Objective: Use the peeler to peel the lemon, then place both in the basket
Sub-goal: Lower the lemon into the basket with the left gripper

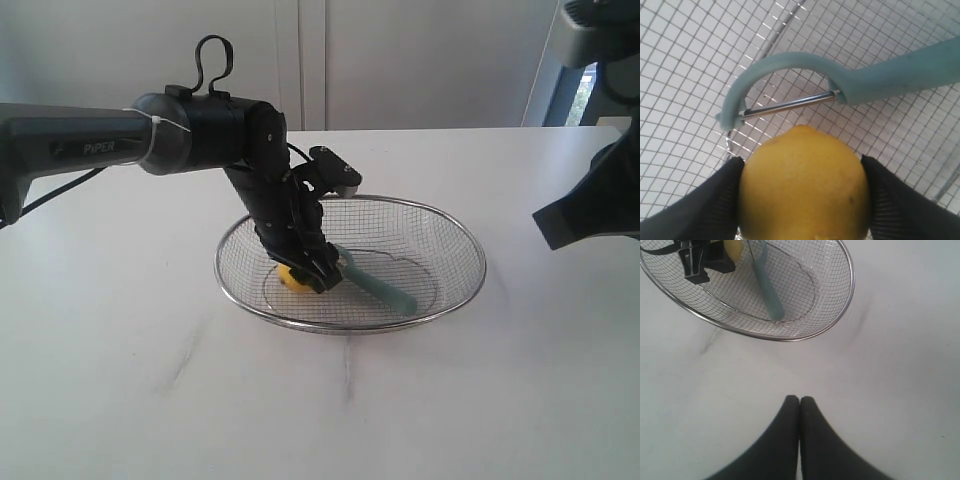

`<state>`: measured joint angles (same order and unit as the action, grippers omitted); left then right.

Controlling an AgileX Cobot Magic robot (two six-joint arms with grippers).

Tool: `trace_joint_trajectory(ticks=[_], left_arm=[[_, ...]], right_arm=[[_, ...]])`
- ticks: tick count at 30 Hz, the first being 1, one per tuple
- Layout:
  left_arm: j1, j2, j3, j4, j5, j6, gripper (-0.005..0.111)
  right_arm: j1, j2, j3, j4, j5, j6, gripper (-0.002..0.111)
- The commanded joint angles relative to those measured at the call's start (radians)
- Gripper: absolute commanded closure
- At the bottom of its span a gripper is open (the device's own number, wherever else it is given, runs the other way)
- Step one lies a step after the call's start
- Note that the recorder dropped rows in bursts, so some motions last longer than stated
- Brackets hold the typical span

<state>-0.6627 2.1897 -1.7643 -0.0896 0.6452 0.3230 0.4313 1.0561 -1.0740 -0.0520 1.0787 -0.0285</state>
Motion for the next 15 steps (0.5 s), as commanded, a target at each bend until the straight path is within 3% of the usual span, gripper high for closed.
trace_joint_trajectory(ticks=[1, 15], left_arm=[[-0.005, -0.003, -0.02, -0.009, 0.057, -0.01, 0.033], [-0.006, -0.025, -0.083, -0.009, 0.119, -0.013, 0.031]], right_arm=[[-0.004, -0.009, 0.004, -0.007, -0.01, 0.002, 0.108], [-0.004, -0.009, 0.004, -0.007, -0.01, 0.002, 0.108]])
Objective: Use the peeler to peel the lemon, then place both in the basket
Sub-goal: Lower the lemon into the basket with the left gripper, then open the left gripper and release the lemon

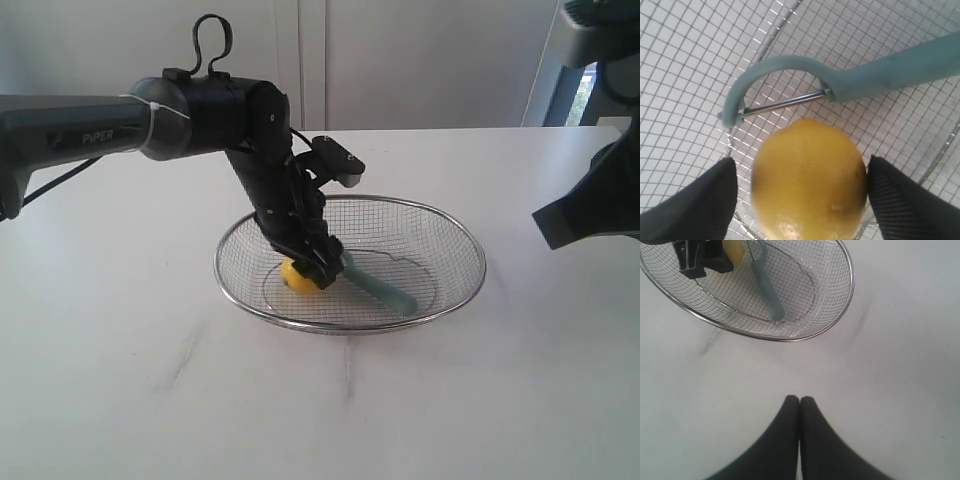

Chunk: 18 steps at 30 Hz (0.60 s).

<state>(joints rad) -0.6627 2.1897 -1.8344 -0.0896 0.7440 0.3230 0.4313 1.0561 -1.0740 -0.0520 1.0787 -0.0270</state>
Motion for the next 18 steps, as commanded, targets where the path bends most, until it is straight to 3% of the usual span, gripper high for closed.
trace_joint_trajectory(ticks=[1, 6, 11, 14, 18], left_arm=[[-0.006, -0.031, -0.018, -0.009, 0.021, -0.013, 0.031], [-0.006, -0.08, -0.042, -0.009, 0.028, -0.013, 0.031], [-0.007, -0.159, -0.092, -0.009, 0.147, -0.075, 0.035], [-0.007, -0.222, -0.118, -0.007, 0.253, -0.084, 0.046], [-0.007, -0.303, -0.12, 0.014, 0.347, -0.084, 0.072]], right_arm=[[-0.004, -0.009, 0.004, -0.007, -0.01, 0.0, 0.108], [-0.004, -0.009, 0.004, -0.007, -0.01, 0.0, 0.108], [-0.004, -0.009, 0.004, -0.007, -0.01, 0.0, 0.108], [-0.004, -0.009, 0.004, -0.007, -0.01, 0.002, 0.108], [-0.004, -0.009, 0.004, -0.007, -0.01, 0.002, 0.108]])
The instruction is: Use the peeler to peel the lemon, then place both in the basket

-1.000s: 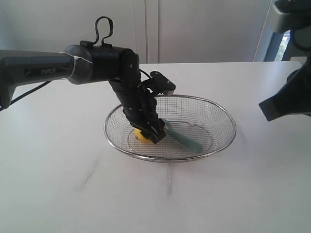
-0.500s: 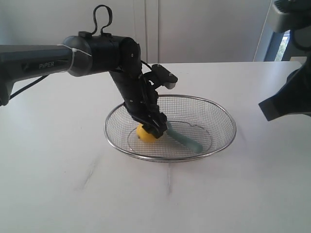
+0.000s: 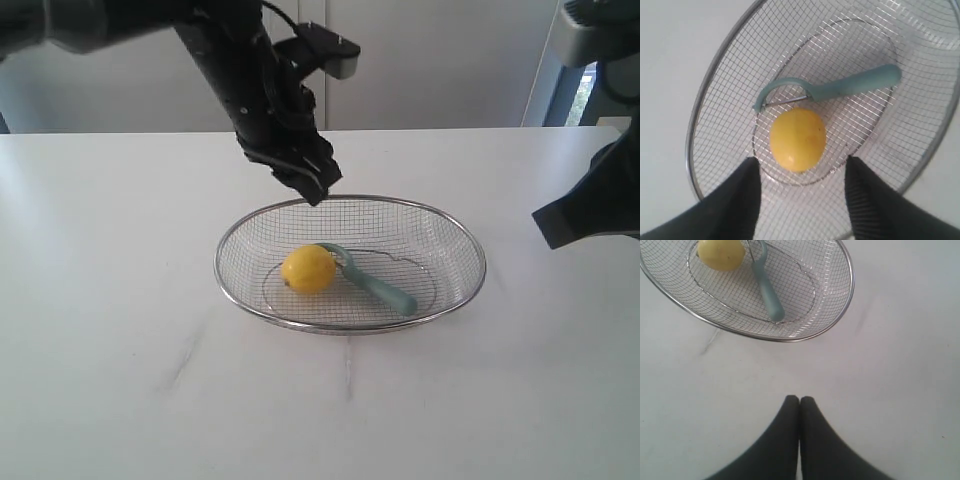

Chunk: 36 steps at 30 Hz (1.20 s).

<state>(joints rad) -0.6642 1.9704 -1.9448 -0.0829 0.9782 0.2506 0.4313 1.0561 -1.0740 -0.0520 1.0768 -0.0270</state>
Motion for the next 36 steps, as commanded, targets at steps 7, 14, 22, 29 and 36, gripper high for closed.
trace_joint_trajectory(ticks=[7, 14, 22, 29, 36], left_arm=[[-0.006, -0.149, -0.009, 0.013, 0.205, 0.017, 0.107], [-0.006, -0.155, -0.009, 0.042, 0.216, 0.015, 0.107], [-0.006, -0.155, -0.009, 0.039, 0.201, 0.015, 0.107], [-0.006, -0.155, -0.009, 0.039, 0.199, 0.015, 0.107], [-0.006, -0.149, -0.009, 0.039, 0.199, 0.015, 0.107]], right_arm=[[-0.004, -0.009, 0.004, -0.004, -0.008, 0.002, 0.108], [-0.004, -0.009, 0.004, -0.004, -0.008, 0.002, 0.108], [-0.004, -0.009, 0.004, -0.004, -0.008, 0.002, 0.108], [-0.004, -0.009, 0.004, -0.004, -0.008, 0.002, 0.108], [-0.004, -0.009, 0.004, -0.004, -0.008, 0.002, 0.108]])
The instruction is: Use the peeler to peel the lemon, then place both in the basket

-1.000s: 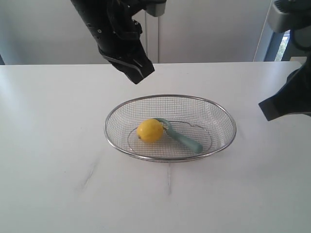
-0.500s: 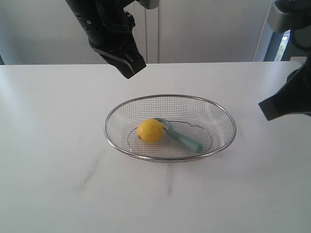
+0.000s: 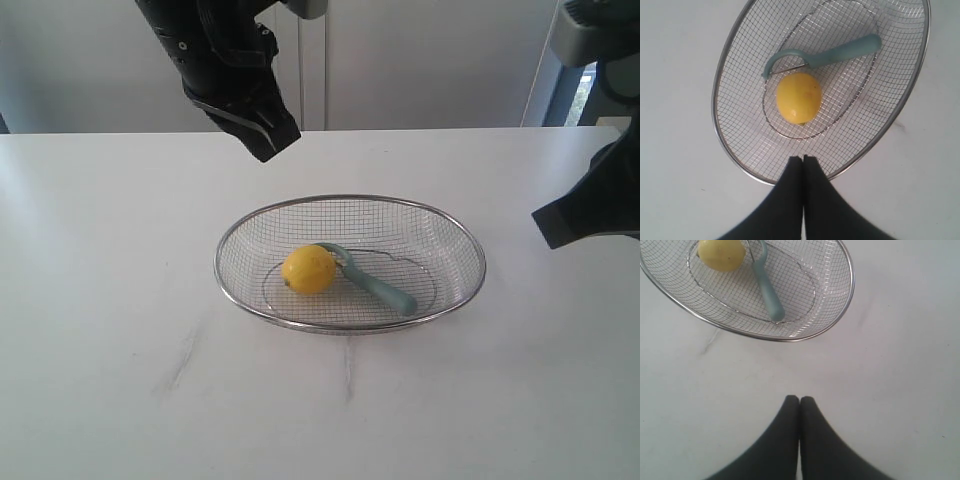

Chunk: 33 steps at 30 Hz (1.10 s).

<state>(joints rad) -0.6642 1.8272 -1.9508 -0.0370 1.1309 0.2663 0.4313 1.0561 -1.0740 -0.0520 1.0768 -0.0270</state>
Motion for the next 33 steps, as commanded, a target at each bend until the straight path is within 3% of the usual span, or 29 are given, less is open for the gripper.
trace_joint_trajectory(ticks=[1, 7, 14, 21, 27, 33], left_arm=[[-0.006, -0.001, -0.003, -0.007, 0.046, -0.001, 0.107], [-0.006, 0.042, -0.003, -0.004, 0.042, 0.003, 0.107], [-0.006, 0.041, -0.003, 0.176, -0.001, 0.025, 0.107], [-0.006, 0.023, -0.003, 0.203, -0.008, 0.022, 0.107], [-0.006, 0.007, 0.071, 0.153, -0.281, -0.018, 0.107], [-0.006, -0.065, 0.259, 0.116, -0.484, -0.027, 0.107]], right_arm=[[-0.004, -0.009, 0.004, -0.004, -0.008, 0.002, 0.108], [-0.004, -0.009, 0.004, -0.004, -0.01, 0.002, 0.108], [-0.004, -0.009, 0.004, -0.004, -0.01, 0.002, 0.108], [-0.004, -0.009, 0.004, -0.004, -0.01, 0.002, 0.108], [-0.004, -0.009, 0.004, -0.004, -0.01, 0.002, 0.108], [-0.004, -0.009, 0.004, -0.004, -0.01, 0.002, 0.108]])
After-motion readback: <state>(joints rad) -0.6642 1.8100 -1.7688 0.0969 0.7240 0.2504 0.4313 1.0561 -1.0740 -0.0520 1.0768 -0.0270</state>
